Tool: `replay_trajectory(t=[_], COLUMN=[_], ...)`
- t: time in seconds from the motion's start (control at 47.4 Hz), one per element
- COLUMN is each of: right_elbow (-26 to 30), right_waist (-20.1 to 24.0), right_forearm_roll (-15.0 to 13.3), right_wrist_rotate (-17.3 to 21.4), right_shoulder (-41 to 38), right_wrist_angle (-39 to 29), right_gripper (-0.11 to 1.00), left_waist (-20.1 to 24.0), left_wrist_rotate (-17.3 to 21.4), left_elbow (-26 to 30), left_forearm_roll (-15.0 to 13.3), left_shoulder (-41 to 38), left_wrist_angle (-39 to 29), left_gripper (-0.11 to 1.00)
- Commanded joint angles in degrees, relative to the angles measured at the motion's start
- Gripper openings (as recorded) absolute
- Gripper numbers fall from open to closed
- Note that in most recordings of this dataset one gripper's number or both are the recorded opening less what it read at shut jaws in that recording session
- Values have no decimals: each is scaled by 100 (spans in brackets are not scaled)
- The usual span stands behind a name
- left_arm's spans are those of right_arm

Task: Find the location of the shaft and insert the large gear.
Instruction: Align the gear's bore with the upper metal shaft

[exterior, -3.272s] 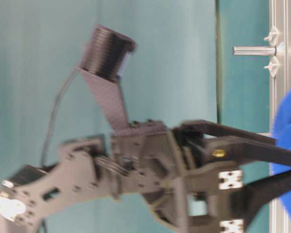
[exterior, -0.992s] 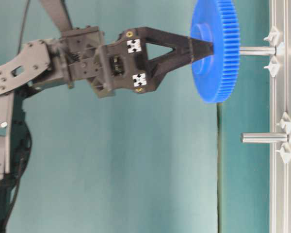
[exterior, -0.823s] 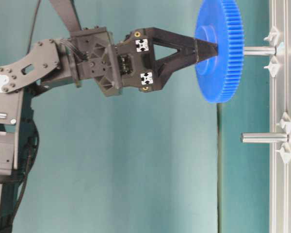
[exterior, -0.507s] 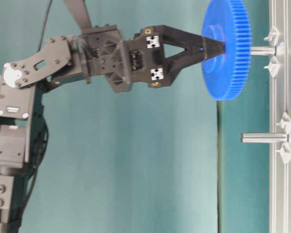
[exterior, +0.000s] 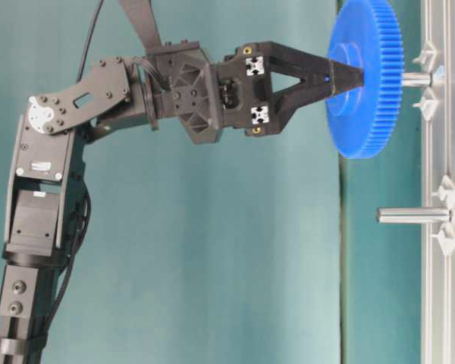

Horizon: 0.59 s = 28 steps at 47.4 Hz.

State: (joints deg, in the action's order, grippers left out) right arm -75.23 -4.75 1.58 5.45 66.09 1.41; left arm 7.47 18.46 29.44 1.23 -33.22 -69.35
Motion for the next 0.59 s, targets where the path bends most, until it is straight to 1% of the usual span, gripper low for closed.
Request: replay_trajectory(t=[0.0,0.57], right_elbow=[70,62], right_waist=[-35,-44], right_forearm_roll=[0,0], right_wrist_rotate=[53,53], right_shoulder=[-35,-9], right_wrist_angle=[18,0], right_gripper=[-1,-1], left_waist=[114,237], left_wrist_rotate=[9,35], left_elbow=[114,114], left_forearm_roll=[9,26], left_shoulder=[158,141], left_wrist_angle=[26,26], left_gripper=[70,70])
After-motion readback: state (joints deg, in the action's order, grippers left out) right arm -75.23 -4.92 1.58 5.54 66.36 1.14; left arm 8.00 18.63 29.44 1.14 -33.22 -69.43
